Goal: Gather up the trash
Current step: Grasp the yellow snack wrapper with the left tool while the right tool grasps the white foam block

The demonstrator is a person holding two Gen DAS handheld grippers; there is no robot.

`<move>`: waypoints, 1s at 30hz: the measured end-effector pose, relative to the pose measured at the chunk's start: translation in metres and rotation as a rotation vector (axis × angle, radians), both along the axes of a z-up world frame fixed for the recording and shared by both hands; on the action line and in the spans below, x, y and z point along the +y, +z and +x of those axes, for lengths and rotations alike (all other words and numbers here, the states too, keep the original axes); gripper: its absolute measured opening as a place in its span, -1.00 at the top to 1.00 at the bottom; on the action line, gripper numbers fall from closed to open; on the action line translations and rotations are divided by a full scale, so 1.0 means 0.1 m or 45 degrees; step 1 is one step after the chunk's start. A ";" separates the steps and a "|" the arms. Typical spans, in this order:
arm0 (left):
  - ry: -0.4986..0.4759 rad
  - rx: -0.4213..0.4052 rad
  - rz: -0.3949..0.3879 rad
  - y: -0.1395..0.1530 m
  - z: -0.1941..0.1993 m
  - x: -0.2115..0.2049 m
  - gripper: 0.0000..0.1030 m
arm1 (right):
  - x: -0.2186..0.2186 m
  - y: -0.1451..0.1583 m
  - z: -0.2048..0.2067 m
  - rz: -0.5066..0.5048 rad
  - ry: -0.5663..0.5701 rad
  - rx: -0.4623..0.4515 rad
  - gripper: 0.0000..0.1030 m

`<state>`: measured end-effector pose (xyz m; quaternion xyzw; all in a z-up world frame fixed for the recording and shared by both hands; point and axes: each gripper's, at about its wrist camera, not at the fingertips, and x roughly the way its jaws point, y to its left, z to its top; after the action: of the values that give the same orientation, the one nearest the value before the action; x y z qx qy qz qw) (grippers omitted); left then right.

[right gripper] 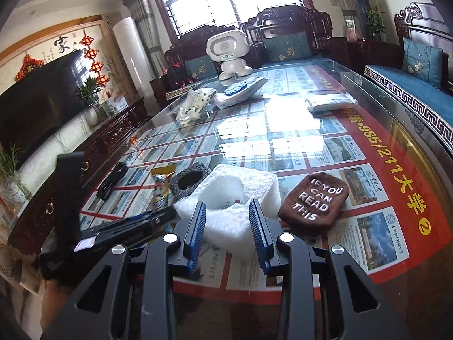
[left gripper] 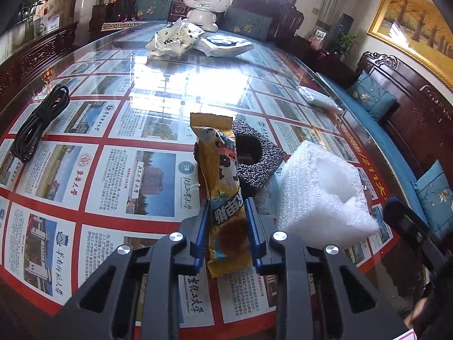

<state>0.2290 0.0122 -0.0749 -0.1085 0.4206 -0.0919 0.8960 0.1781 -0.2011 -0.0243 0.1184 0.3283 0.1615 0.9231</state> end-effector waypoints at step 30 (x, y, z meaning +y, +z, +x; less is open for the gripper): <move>-0.016 0.020 -0.018 -0.01 0.02 0.03 0.55 | 0.14 -0.23 0.47 -0.143 -0.073 0.130 0.42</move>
<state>0.2308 0.0147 -0.0760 -0.1129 0.4276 -0.0995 0.8913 0.2252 -0.1867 -0.0469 0.0838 0.3798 0.1100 0.9147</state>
